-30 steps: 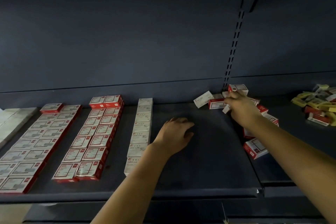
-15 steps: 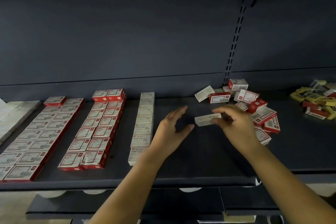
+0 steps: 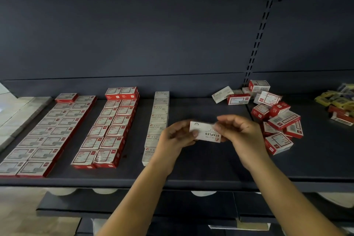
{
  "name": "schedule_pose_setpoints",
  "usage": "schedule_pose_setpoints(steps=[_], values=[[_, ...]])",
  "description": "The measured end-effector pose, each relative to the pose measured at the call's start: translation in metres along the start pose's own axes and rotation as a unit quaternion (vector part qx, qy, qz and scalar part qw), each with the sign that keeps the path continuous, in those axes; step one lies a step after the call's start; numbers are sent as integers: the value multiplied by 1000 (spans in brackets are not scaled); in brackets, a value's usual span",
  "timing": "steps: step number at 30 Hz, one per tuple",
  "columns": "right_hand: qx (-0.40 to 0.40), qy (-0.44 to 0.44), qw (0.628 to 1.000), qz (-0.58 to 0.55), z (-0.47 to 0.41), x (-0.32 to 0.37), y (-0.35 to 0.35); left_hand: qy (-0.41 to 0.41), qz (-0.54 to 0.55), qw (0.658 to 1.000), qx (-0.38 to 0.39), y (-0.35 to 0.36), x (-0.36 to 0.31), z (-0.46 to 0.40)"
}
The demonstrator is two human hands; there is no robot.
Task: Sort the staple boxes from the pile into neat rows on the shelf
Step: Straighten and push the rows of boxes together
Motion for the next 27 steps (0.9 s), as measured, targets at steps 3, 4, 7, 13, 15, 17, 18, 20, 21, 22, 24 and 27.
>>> schedule_pose_setpoints(steps=[3, 4, 7, 13, 15, 17, 18, 20, 21, 22, 24, 27], values=[[8, 10, 1000, -18, 0, 1, 8, -21, 50, 998, -17, -7, -1, 4], [9, 11, 1000, -21, 0, 1, 10, -25, 60, 998, -22, -9, -2, 5], [14, 10, 1000, -22, -1, 2, 15, -28, 79, 996, -25, -12, -4, 8], [58, 24, 998, 2, -1, 2, 18, -12, 133, 990, -39, -14, -10, 13], [82, 32, 996, 16, -1, 3, 20, -2, 140, 988, -60, -16, -11, 12], [101, 35, 993, 39, 0, 5, 21, 4, 131, 988, -79, -18, -11, 11], [112, 35, 992, 50, 1, 6, 21, 7, 126, 988, -88, -18, -12, 10], [144, 49, 987, 56, 1, 8, 22, 8, 128, 987, -98, -18, -14, 8], [168, 62, 982, 54, 1, 9, 23, 2, 130, 987, -95, -17, -16, 8], [195, 74, 977, 49, 1, 10, 24, -7, 129, 988, -84, -15, -19, 7], [237, 88, 967, 37, 1, 13, 25, -28, 111, 992, -44, -8, -22, 7], [245, 95, 965, 10, 0, 14, 25, -39, 98, 994, -15, 2, -24, 6]])
Point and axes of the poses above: each hand's wrist, its own z-axis away from the middle knuckle, its own y-axis out of the palm, x = y × z, the point moved 1 cm from there along -z, towards the middle knuckle, and after that the axes turned 12 degrees about z, right-handed, at the moved point
